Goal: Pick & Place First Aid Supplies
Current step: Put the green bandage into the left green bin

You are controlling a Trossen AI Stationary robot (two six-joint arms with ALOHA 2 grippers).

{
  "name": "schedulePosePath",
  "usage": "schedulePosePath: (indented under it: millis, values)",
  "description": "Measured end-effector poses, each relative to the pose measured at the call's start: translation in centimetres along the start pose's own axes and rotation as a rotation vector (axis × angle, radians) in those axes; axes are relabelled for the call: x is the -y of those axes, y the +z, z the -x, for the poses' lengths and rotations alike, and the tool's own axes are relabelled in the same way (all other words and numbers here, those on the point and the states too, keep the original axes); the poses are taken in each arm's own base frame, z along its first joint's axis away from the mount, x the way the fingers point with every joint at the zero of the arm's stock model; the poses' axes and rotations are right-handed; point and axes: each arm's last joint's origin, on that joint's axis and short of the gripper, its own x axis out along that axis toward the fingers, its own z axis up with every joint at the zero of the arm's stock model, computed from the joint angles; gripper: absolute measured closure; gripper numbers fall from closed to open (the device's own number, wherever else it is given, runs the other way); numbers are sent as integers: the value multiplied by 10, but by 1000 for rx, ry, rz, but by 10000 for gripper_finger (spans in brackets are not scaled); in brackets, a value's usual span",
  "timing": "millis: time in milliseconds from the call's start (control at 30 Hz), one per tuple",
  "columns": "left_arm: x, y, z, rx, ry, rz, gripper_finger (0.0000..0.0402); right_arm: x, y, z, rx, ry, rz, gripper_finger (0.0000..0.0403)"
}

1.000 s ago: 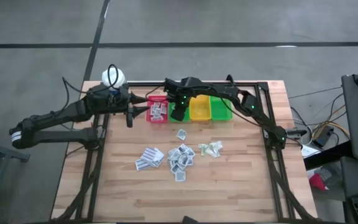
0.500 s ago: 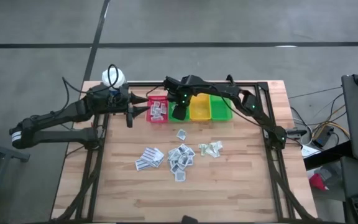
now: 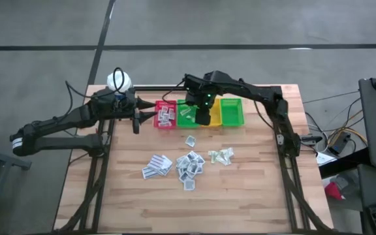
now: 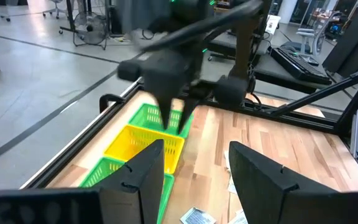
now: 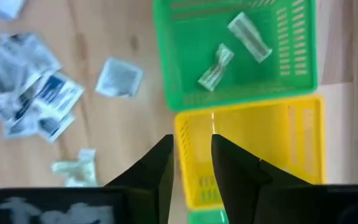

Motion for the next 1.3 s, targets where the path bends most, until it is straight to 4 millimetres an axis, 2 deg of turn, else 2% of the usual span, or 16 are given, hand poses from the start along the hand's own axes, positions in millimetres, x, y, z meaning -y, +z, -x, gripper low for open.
schedulePosePath:
  millis: [267, 667, 833, 1000, 1300]
  values:
    - [0, 0, 0, 0, 0, 0, 227, -32, -40, 20, -6, 57, 55, 320]
    - [0, 0, 0, 3, 0, -1, 227, -72, -108, 31, 201, 74, 16, 356]
    - [0, 0, 0, 3, 0, -1, 227, -91, -130, 24, 240, 106, 25, 359]
    - [0, 0, 0, 3, 0, 1, 227, -106, -142, 9, 237, 131, 38, 359]
    - [0, 0, 0, 4, 0, 19, 227, -110, -152, -29, 189, 182, 46, 359]
